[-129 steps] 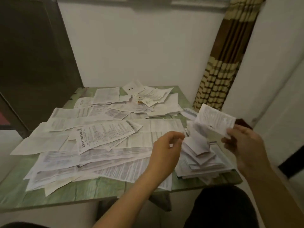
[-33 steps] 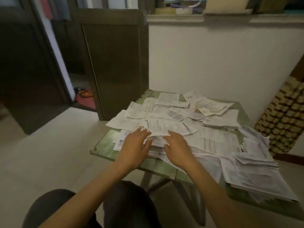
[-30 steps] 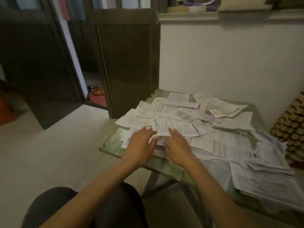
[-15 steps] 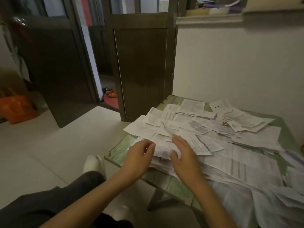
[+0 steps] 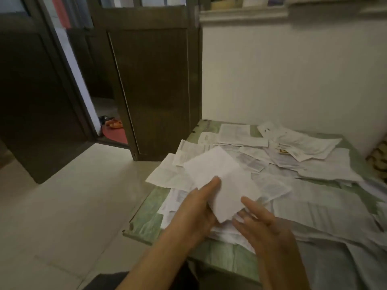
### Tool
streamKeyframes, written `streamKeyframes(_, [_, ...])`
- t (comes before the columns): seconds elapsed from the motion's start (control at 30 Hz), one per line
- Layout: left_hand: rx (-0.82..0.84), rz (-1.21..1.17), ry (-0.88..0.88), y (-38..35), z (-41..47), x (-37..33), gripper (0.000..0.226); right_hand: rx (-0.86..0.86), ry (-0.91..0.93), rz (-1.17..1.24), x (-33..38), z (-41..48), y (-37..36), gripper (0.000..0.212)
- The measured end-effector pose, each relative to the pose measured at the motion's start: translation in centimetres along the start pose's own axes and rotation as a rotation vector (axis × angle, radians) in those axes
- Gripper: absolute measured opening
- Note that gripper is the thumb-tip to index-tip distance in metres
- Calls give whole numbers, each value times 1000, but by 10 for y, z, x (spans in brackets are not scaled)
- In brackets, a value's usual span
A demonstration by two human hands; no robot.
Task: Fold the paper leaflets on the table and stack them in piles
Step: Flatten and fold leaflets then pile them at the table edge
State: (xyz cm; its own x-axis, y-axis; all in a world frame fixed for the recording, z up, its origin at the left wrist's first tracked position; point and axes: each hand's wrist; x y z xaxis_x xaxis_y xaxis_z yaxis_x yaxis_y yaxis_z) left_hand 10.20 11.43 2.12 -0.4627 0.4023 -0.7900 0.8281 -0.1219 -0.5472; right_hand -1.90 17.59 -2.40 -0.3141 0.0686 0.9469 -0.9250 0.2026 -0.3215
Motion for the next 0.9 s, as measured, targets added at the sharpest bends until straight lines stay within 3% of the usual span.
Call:
streamKeyframes(0.03, [15, 139, -40, 5, 5, 0, 14, -94, -12, 5, 2, 0, -4, 26])
streamKeyframes(0.07, [15, 257, -73, 10, 7, -1, 13, -179, 4, -56, 3, 0, -8, 18])
streamKeyframes(0.23, [122, 433, 33, 39, 9, 1, 14, -391, 76, -264, -2, -2, -13, 27])
streamKeyframes(0.4, [240, 582, 37, 40, 6, -1, 17, -210, -27, -300, 7, -1, -19, 9])
streamKeyframes(0.53, [211, 627, 43, 46, 6, 3, 17, -237, -75, -344, 5, 5, -14, 7])
streamKeyframes(0.7, [184, 587, 57, 51, 10, 3, 22, -210, -196, -208, 9, 7, -9, 15])
streamKeyframes(0.9, [90, 418, 84, 48, 7, 2, 33, -162, -106, -324, 8, 6, -3, 36])
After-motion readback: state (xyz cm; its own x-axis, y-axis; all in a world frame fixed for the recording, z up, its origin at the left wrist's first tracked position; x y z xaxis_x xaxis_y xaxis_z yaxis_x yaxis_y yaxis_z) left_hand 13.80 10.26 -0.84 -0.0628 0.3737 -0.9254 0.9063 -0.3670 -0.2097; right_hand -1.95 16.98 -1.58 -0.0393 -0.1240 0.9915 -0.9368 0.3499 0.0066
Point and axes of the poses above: each hand's wrist, its own z-axis towards the middle knuckle, its own y-axis out of the back of the hand, x = y × z, and after that the axes turned 2 degrees about -y, right-handed
